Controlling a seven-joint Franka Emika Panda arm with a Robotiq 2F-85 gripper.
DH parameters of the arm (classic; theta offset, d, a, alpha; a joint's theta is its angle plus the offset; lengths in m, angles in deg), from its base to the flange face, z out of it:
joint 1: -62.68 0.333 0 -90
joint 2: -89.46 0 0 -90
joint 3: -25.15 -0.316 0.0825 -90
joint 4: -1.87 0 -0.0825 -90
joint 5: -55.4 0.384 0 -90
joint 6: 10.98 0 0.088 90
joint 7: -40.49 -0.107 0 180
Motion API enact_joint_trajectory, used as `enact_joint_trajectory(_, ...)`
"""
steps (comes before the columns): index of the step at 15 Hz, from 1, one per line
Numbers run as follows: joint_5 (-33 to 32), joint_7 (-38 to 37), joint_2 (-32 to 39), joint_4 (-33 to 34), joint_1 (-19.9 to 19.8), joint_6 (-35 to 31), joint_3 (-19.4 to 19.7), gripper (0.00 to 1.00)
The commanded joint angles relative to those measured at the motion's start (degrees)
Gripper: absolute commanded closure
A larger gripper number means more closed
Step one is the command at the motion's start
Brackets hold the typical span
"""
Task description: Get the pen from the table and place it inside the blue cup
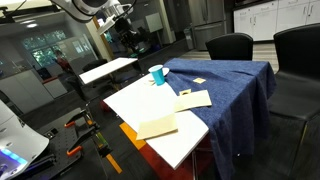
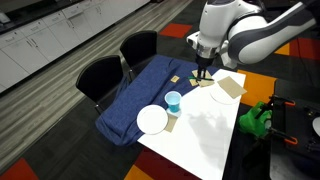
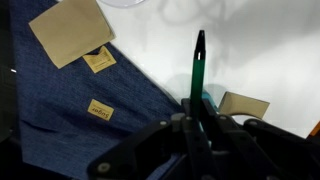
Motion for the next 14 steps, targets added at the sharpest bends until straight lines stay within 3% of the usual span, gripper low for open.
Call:
enact_joint_trajectory(1, -0.91, -2.93, 0.16, 4.72, -2.28, 7.06, -0.64, 0.97)
enact_joint_trajectory(5, 0.62, -2.06, 0.58, 7.94, -4.52, 11.80, -0.49, 0.97)
enact_joint_trajectory(6, -0.06, -1.30, 0.06, 5.80, -4.46, 8.80, -1.04, 0.88)
enact_joint_trajectory(13, -0.01, -1.28, 0.31, 6.61, -5.19, 9.80, -0.92, 0.88)
enact_joint_trajectory(14, -0.01, -1.28, 0.33, 6.62, -5.18, 9.80, -0.92, 0.97)
